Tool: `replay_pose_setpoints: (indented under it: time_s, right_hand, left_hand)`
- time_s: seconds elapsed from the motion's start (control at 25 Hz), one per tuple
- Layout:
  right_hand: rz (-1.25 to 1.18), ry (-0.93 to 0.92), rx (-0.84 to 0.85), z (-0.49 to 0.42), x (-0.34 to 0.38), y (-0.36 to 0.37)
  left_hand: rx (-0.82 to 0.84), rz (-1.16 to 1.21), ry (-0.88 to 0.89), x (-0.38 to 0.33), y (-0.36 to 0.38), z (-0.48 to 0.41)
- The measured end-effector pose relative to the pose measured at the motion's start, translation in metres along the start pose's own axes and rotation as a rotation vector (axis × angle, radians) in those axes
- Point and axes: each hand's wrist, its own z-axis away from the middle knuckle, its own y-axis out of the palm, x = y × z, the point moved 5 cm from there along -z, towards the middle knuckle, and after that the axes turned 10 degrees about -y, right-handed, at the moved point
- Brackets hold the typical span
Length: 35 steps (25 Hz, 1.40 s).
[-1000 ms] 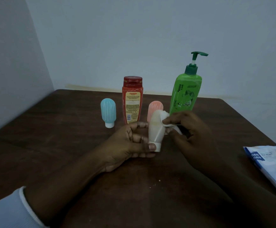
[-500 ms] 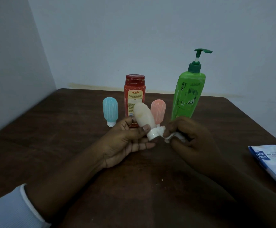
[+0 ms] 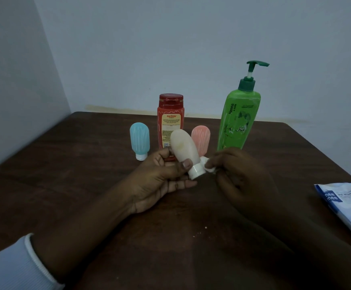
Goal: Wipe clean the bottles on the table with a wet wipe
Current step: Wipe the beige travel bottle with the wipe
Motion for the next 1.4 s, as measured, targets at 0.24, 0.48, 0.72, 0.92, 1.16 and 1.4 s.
replay_pose_setpoints:
  time_s: [0.24,0.48,0.72,0.92,1.16,1.4]
  right_hand:
    - [-0.046,-0.079,0.079,-0.001,0.010,0.007]
    - [-0.068,-0.089,0.140,0.000,0.008,0.011]
    - [-0.010,-0.020,-0.029,0.000,0.002,-0.002]
    - [-0.046,-0.045,0.050,-0.001,0.005,0.004]
    - [-0.014,0.001,-0.074,0.000,0.003,-0.005]
    - [-0.038,0.022,-0.011,-0.001,-0.003,0.000]
  left_hand:
    - [0.053,0.121,-0.041,0.001,0.000,0.000]
    - [0.046,0.134,-0.048,0.004,0.005,0.000]
    - [0.073,0.199,-0.065,0.001,-0.002,-0.001]
    - [0.172,0.194,-0.065,0.002,-0.001,0.000]
    - [0.104,0.183,-0.033,-0.002,0.001,0.000]
    - [0.113,0.198,-0.021,-0.002,0.001,0.002]
